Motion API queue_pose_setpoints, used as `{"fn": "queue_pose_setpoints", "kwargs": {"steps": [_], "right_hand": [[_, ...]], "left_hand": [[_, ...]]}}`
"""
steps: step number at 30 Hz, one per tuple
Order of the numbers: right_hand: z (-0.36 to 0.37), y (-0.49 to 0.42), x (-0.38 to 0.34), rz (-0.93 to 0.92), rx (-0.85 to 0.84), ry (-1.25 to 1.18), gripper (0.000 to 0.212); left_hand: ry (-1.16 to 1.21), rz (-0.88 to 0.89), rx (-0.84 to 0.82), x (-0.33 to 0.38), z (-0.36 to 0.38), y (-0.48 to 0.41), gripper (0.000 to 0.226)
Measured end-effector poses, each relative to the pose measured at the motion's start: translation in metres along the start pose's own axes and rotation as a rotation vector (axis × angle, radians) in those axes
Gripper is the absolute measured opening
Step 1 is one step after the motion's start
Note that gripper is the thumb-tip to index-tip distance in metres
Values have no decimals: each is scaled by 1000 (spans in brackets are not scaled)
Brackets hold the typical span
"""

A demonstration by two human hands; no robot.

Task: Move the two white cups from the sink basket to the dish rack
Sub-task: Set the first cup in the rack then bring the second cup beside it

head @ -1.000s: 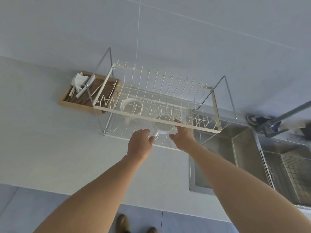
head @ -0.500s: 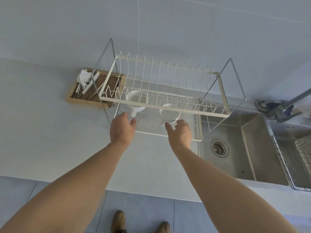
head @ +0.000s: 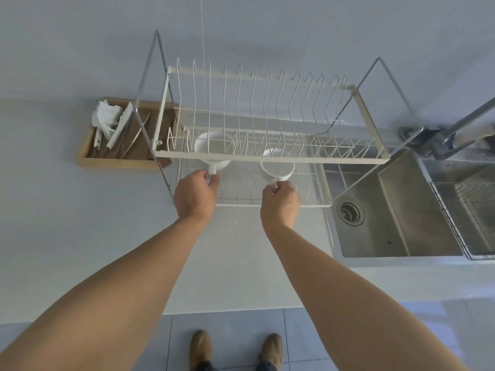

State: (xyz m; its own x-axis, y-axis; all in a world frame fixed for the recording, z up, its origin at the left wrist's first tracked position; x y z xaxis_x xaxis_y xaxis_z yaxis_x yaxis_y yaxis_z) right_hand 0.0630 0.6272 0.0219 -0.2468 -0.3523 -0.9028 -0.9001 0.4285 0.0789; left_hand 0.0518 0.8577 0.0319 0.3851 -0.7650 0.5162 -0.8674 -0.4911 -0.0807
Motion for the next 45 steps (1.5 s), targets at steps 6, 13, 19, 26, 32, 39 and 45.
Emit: {"fn": "queue_pose_setpoints", "kwargs": {"steps": [6, 13, 19, 26, 32, 39, 45], "right_hand": [[-9, -12, 2, -76, 8, 55, 22], [-12, -29, 2, -128, -18, 101, 20], [-4, -35, -1, -168, -82, 129, 21], [-4, -40, -1, -220, -131, 188, 19], [-6, -42, -1, -239, -137, 201, 20], [-8, -40, -1, -235, -135, 190, 17], [-10, -38, -3, -236, -135, 187, 18]], "left_hand": [[-26, 54, -9, 2, 3, -4, 31], [-18, 90, -11, 8, 7, 0, 31], [-29, 118, -41, 20, 12, 7, 30], [-56, 95, -28, 26, 16, 12, 32], [-48, 92, -28, 29, 17, 14, 33], [-37, 95, -8, 30, 16, 15, 30], [-28, 113, -21, 30, 17, 15, 29]]}}
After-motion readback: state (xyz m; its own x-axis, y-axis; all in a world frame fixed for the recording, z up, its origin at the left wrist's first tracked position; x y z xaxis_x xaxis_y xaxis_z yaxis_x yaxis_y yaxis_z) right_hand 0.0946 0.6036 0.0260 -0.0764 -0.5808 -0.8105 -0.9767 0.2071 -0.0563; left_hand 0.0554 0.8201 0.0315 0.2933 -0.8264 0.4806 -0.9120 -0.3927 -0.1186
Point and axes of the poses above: each hand's wrist, its own y-axis away from the middle knuckle, its own z-axis out of the palm, x = y × z, the point moved 7 cm from there along -y, towards the middle knuckle, and after that the axes turned 13 degrees about -y, right-handed, at the moved point
